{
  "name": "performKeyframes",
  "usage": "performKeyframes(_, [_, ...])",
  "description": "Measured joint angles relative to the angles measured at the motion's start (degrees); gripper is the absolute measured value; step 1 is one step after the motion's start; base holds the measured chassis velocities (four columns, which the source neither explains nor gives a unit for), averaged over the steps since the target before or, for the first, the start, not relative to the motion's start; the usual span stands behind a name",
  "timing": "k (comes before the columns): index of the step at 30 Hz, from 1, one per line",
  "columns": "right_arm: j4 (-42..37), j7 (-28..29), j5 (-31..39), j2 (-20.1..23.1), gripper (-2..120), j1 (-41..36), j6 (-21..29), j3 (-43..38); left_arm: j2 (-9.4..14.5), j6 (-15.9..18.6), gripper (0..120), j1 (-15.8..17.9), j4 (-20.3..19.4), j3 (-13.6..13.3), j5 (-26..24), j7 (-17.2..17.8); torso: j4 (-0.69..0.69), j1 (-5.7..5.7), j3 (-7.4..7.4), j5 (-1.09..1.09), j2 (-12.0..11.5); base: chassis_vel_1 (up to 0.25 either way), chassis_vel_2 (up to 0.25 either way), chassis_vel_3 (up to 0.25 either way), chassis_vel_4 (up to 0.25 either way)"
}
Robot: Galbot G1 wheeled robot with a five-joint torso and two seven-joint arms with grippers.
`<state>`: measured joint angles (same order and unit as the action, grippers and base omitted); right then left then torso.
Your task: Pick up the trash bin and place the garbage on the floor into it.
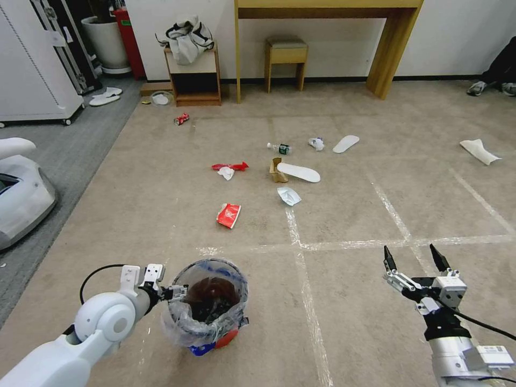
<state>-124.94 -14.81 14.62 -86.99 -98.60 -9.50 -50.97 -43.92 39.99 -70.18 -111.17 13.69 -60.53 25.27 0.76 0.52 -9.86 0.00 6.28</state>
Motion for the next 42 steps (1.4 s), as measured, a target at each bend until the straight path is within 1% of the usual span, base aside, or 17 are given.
performKeyframes(7, [0.6,0.1,0.0,0.1,100,0.6,0.2,0.1,-0.8,-0.3,98,3.4,1.8,-2.3,0.0,0.2,0.0,0.0,0.0,0.01,0.0,0.0,0.0,0.0,0.0])
performKeyframes(8, [0.7,0.1,0.0,0.1,100,0.7,0.3,0.2,-1.3,-0.3,94,3.9,2.2,-2.6,0.0,0.3,0.0,0.0,0.0,0.0,0.0,0.0,0.0,0.0,0.0])
performKeyframes(9, [0.7,0.1,0.0,0.1,100,0.7,0.3,0.2,-1.3,-0.3,94,3.9,2.2,-2.6,0.0,0.3,0.0,0.0,0.0,0.0,0.0,0.0,0.0,0.0,0.0])
performKeyframes(11, [0.8,0.2,0.0,0.1,100,0.9,0.4,0.2,-1.7,-0.4,85,4.4,2.6,-3.5,-0.1,0.5,0.0,0.0,0.0,0.0,0.0,0.0,0.0,0.0,0.0])
performKeyframes(12, [0.8,0.2,0.0,0.1,100,0.9,0.4,0.2,-1.7,-0.4,85,4.4,2.6,-3.5,-0.1,0.5,0.0,0.0,0.0,0.0,0.0,0.0,0.0,0.0,0.0])
performKeyframes(14, [1.0,0.3,0.0,0.1,100,1.0,0.5,0.2,-2.0,-0.5,74,4.6,2.9,-4.0,0.0,0.5,0.0,0.0,0.0,0.0,0.0,0.0,0.0,0.0,0.0])
performKeyframes(15, [1.0,0.3,0.0,0.1,100,1.0,0.5,0.2,-2.0,-0.5,74,4.6,2.9,-4.0,0.0,0.5,0.0,0.0,0.0,0.0,0.0,0.0,0.0,0.0,0.0])
performKeyframes(16, [1.1,0.4,0.0,0.1,100,1.1,0.5,0.2,-2.2,-0.5,68,4.6,3.3,-4.2,0.0,0.5,0.0,0.0,0.0,0.0,0.0,0.0,0.0,0.0,0.0])
performKeyframes(17, [1.1,0.4,0.0,0.1,100,1.1,0.5,0.2,-2.2,-0.5,68,4.6,3.3,-4.2,0.0,0.5,0.0,0.0,0.0,0.0,0.0,0.0,0.0,0.0,0.0])
performKeyframes(20, [1.3,0.4,0.0,0.1,100,1.1,0.5,0.3,-2.7,-0.5,49,4.5,4.2,-4.5,0.6,0.4,0.0,0.0,0.0,0.0,0.0,0.0,0.0,0.0,0.0])
performKeyframes(23, [1.4,0.4,0.0,0.1,100,1.1,0.5,0.3,-2.9,-0.6,46,4.4,4.3,-4.6,0.7,0.3,0.0,0.0,0.0,0.0,0.0,0.0,0.0,0.0,0.0])
performKeyframes(25, [1.4,0.4,0.0,0.1,100,1.0,0.5,0.3,-3.5,-0.8,32,4.2,4.8,-4.9,1.5,0.1,0.0,0.0,0.0,0.0,0.0,0.0,0.0,0.0,0.0])
performKeyframes(28, [1.4,0.4,0.0,0.2,100,1.0,0.5,0.3,-3.8,-1.1,24,4.2,5.1,-5.0,2.0,-0.1,-0.01,0.0,0.0,0.03,0.0,0.0,0.0,0.0,0.0])
performKeyframes(29, [1.4,0.4,0.0,0.2,100,1.0,0.5,0.3,-3.8,-1.1,24,4.2,5.1,-5.0,2.0,-0.1,-0.01,0.0,0.0,0.03,0.0,0.0,0.0,0.0,0.0])
performKeyframes(31, [1.4,0.4,0.0,0.3,100,0.9,0.5,0.3,-4.1,-1.3,11,4.2,5.3,-5.0,2.4,-0.4,-0.02,0.0,0.0,0.03,0.0,0.0,0.0,0.0,0.0])
performKeyframes(35, [1.4,0.5,-0.1,0.2,100,0.8,0.6,0.3,-4.2,-1.5,4,4.2,5.3,-5.2,2.5,-0.8,-0.01,-0.01,0.01,0.03,0.0,0.0,0.0,0.0,0.0])
performKeyframes(42, [1.4,0.5,-0.2,0.0,100,0.9,0.6,0.4,-4.1,-2.0,3,3.8,5.0,-5.1,2.7,-0.9,0.01,0.0,0.0,0.0,0.0,0.0,0.0,0.0,0.0])
